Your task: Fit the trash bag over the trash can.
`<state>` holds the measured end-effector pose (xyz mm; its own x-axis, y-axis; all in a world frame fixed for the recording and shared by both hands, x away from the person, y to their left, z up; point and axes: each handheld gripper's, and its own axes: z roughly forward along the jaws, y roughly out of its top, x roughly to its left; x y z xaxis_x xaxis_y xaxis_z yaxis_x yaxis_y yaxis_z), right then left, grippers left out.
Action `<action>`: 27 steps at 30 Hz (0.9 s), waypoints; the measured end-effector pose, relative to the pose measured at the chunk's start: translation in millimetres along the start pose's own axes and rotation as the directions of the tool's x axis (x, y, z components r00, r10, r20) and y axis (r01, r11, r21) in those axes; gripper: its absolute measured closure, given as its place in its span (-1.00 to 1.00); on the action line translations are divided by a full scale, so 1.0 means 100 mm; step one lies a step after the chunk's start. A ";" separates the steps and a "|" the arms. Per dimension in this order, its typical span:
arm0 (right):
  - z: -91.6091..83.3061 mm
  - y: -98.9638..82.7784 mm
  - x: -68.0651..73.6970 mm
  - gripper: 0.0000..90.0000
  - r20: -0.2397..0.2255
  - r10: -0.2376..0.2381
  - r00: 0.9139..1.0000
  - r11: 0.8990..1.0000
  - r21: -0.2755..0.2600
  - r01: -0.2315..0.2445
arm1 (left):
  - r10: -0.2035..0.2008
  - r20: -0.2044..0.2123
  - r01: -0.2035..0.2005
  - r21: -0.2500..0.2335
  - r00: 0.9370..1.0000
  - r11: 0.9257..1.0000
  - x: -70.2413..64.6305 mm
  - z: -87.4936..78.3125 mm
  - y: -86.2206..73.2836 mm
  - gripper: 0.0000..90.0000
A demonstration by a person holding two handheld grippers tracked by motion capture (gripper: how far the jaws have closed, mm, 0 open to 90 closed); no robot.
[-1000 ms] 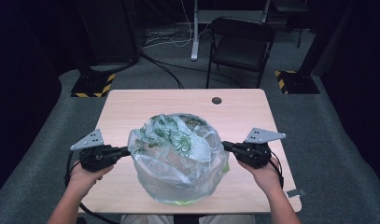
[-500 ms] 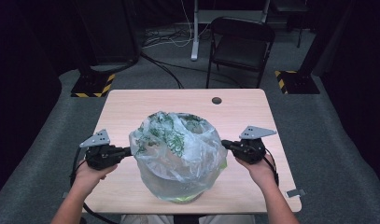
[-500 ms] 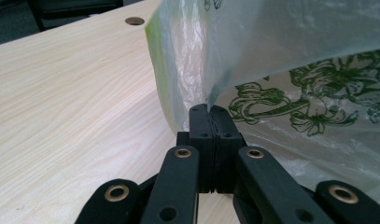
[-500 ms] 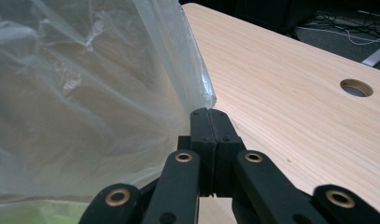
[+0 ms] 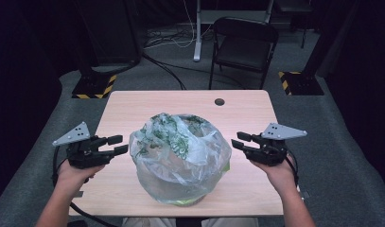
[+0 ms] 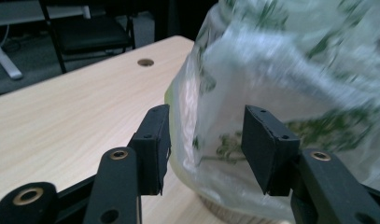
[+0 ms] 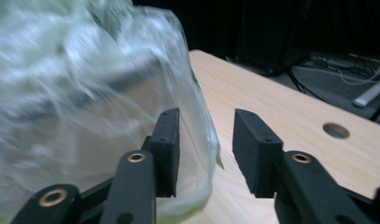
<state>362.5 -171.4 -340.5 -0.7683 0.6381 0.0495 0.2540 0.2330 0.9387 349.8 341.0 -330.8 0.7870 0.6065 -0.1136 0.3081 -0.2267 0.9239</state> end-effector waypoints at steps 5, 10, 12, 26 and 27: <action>-0.02 0.17 0.08 0.22 -0.067 -0.015 0.998 0.999 -0.031 0.013 | 0.034 0.012 -0.034 -0.022 0.999 0.999 -0.10 -0.02 0.18 0.05; 0.03 0.30 0.17 0.17 -0.134 -0.036 0.990 0.998 -0.047 0.030 | 0.055 0.031 -0.054 -0.041 0.998 0.998 -0.17 0.01 0.32 0.01; 0.05 0.33 0.22 0.17 -0.159 -0.051 0.986 0.997 -0.060 0.042 | 0.061 0.043 -0.059 -0.048 0.997 0.997 -0.20 0.05 0.36 0.00; 0.31 0.34 0.55 0.17 -0.245 -0.161 0.956 0.986 -0.003 0.165 | 0.112 0.120 -0.114 0.009 0.986 0.993 -0.41 0.41 0.38 -0.01; 0.30 0.36 0.55 0.16 -0.240 -0.171 0.956 0.984 0.008 0.178 | 0.113 0.122 -0.114 0.008 0.986 0.993 -0.41 0.42 0.39 -0.02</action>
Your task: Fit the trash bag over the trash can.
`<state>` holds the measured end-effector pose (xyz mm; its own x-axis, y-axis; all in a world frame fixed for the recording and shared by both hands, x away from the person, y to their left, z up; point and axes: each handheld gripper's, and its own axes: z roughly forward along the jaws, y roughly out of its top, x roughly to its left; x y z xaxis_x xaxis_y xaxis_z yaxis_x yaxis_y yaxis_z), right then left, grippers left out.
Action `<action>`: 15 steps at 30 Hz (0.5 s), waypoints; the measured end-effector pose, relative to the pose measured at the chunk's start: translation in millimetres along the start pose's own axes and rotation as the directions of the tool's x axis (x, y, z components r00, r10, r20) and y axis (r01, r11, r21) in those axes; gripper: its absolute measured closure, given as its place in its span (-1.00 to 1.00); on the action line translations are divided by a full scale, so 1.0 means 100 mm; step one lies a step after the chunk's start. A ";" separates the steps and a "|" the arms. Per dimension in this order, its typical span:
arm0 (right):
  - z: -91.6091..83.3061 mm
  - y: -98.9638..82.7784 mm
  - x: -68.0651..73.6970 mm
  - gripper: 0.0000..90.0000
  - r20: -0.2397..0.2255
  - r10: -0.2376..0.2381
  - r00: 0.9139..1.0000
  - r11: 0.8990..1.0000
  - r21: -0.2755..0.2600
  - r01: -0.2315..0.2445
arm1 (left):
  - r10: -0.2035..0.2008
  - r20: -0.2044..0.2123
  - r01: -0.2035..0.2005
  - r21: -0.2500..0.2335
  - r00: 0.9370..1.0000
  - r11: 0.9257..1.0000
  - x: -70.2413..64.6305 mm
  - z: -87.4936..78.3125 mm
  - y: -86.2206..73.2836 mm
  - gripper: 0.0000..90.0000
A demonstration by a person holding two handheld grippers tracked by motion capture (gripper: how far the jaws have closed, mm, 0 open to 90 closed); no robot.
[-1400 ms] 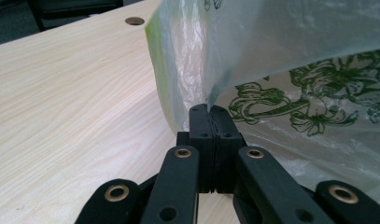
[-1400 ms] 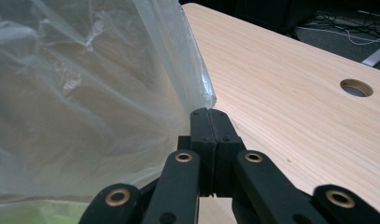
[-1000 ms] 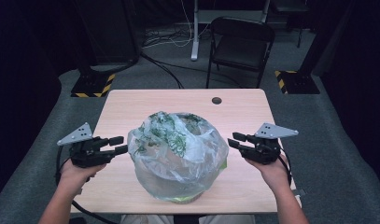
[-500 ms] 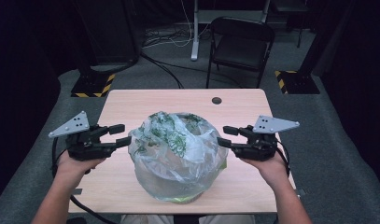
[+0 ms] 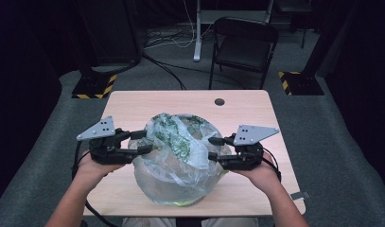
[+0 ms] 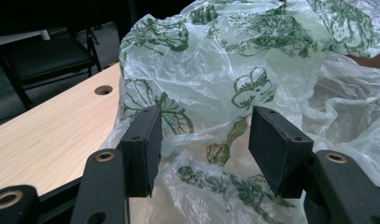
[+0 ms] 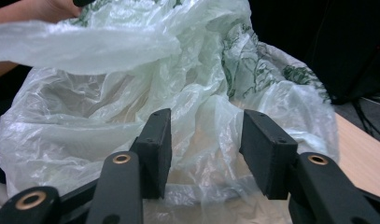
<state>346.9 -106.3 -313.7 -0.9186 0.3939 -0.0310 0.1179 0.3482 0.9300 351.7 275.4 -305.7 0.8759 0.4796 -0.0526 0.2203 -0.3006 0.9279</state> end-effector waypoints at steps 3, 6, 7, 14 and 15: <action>-0.05 0.04 0.00 0.13 0.013 -0.014 1.000 1.000 -0.006 0.014 | 0.002 0.006 -0.002 0.001 1.000 1.000 -0.01 0.02 0.01 -0.02; -0.19 0.12 -0.01 0.13 0.031 -0.022 0.999 0.999 -0.042 0.023 | 0.007 0.009 -0.007 0.007 1.000 1.000 -0.02 0.05 0.01 -0.02; -0.23 0.15 -0.01 0.12 0.036 -0.023 0.999 0.998 -0.054 0.025 | 0.010 0.011 -0.010 0.009 1.000 1.000 -0.02 0.05 0.01 -0.02; -0.39 0.42 0.08 0.02 -0.021 -0.050 0.999 0.988 -0.145 0.046 | 0.023 0.021 -0.024 0.028 1.000 0.999 -0.05 0.09 0.03 -0.02; -0.37 0.47 0.09 -0.01 -0.042 -0.056 0.998 0.987 -0.151 0.049 | 0.025 0.023 -0.025 0.030 0.999 0.999 -0.06 0.09 0.04 -0.02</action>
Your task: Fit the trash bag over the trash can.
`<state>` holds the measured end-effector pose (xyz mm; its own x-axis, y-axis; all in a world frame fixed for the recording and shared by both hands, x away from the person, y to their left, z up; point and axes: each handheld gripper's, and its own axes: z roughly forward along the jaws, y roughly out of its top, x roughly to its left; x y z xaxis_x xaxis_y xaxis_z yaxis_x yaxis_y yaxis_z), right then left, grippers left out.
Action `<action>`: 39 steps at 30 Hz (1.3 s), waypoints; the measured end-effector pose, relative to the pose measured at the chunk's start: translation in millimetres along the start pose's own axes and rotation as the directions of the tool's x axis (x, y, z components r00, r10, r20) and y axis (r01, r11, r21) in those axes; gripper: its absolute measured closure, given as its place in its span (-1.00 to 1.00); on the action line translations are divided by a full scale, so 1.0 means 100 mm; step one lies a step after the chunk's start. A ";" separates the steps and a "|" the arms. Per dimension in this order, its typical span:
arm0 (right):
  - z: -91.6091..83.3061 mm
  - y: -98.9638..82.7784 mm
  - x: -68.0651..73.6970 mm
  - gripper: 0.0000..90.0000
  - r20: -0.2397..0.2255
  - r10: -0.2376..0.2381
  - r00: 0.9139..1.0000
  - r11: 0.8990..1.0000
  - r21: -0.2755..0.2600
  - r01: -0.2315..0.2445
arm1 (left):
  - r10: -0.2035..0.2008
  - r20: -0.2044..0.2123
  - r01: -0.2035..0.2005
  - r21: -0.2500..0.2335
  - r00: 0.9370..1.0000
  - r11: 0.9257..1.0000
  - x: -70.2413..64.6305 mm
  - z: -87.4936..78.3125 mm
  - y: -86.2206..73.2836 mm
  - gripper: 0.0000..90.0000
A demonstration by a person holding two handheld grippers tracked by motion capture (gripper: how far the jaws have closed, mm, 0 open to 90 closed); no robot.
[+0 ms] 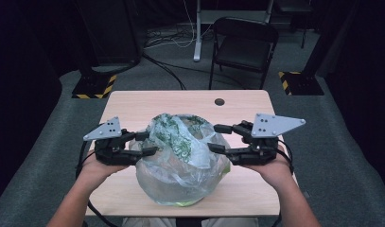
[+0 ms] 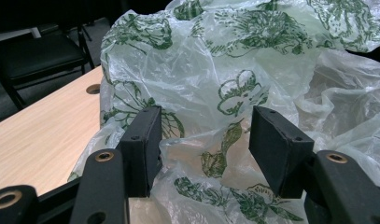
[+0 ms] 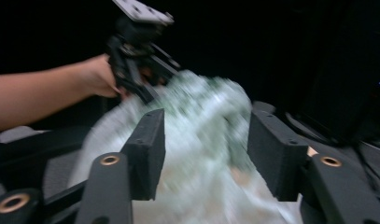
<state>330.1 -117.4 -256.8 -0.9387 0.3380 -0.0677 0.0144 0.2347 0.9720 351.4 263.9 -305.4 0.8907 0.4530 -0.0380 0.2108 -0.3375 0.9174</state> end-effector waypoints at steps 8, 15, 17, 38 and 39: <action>0.46 0.01 -0.01 -0.05 -0.080 0.005 0.997 0.995 0.102 0.003 | 0.011 -0.004 -0.011 -0.002 1.000 1.000 -0.02 -0.10 0.04 -0.05; 0.66 -0.22 -0.08 0.06 -0.085 0.035 0.996 0.968 0.252 -0.012 | 0.024 -0.024 -0.024 -0.019 0.999 1.000 -0.01 -0.27 0.19 -0.09; 0.67 -0.22 -0.08 0.06 -0.084 0.034 0.996 0.966 0.257 -0.011 | 0.033 -0.023 -0.034 -0.026 0.999 0.999 -0.03 -0.25 0.25 -0.09; 0.66 -0.29 -0.03 0.02 -0.073 -0.009 0.997 0.959 0.280 0.029 | 0.081 0.078 -0.094 0.179 0.994 0.979 -0.17 0.51 0.47 -0.11; 0.54 -0.25 -0.03 0.02 -0.062 -0.011 0.998 0.976 0.216 0.024 | 0.085 0.083 -0.100 0.197 0.993 0.975 -0.18 0.54 0.46 -0.11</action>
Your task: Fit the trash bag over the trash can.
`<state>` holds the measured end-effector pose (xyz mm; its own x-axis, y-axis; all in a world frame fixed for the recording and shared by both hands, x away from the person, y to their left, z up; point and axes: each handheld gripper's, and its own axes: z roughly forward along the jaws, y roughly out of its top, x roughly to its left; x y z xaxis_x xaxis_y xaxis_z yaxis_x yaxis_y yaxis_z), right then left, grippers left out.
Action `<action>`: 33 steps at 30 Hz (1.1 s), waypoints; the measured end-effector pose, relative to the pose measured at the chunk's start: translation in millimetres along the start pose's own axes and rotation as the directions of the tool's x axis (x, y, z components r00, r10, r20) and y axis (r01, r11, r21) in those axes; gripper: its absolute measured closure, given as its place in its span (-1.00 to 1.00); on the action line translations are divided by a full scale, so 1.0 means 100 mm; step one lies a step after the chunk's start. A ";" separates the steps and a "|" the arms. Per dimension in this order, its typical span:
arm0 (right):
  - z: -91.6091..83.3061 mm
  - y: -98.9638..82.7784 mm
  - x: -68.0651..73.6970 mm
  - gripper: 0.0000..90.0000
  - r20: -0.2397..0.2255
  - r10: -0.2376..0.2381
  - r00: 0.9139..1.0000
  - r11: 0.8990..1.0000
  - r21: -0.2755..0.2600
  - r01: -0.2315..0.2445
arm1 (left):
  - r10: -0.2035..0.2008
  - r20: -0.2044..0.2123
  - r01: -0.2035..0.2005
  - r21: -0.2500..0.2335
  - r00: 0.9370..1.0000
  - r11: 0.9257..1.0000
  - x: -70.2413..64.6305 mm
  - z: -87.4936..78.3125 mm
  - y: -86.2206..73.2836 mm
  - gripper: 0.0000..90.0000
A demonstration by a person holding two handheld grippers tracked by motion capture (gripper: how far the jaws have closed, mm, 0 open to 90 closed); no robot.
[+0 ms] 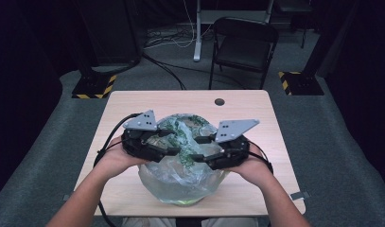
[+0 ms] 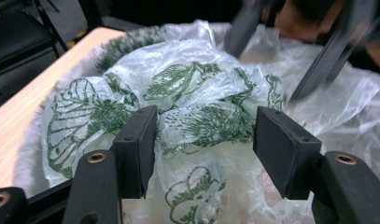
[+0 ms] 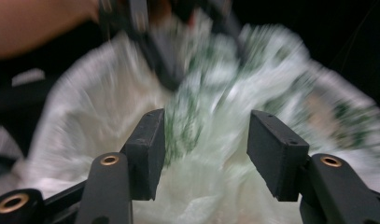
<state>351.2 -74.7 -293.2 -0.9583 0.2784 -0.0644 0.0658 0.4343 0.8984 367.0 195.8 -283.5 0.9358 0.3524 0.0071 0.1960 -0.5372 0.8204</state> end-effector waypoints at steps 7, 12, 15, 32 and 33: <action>-0.49 -0.13 -0.11 -0.01 0.102 0.042 0.994 0.991 -0.129 -0.029 | 0.011 0.018 -0.011 0.026 1.000 1.000 0.00 0.08 -0.01 -0.11; -0.72 -0.53 -0.22 -0.07 0.060 0.121 0.991 0.984 -0.136 -0.112 | 0.014 0.036 -0.016 0.053 0.999 0.998 -0.01 0.16 -0.04 -0.12; -0.69 -0.65 -0.22 -0.06 0.043 0.128 0.991 0.986 -0.112 -0.123 | 0.015 0.037 -0.017 0.055 0.999 0.998 -0.01 0.18 -0.05 -0.12; -0.17 -0.90 -0.25 -0.29 -0.106 0.109 0.988 0.992 -0.049 -0.115 | 0.007 0.027 -0.008 0.050 1.000 0.999 -0.01 0.13 -0.09 -0.12; -0.16 -0.89 -0.25 -0.29 -0.111 0.113 0.987 0.992 -0.049 -0.119 | 0.007 0.025 -0.008 0.050 1.000 0.999 -0.01 0.11 -0.10 -0.12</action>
<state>365.0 -133.8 -365.2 -0.9697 0.2286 0.0858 0.1652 0.3554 0.9200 367.6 192.4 -298.6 0.9441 0.3297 -0.0013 0.2027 -0.5774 0.7909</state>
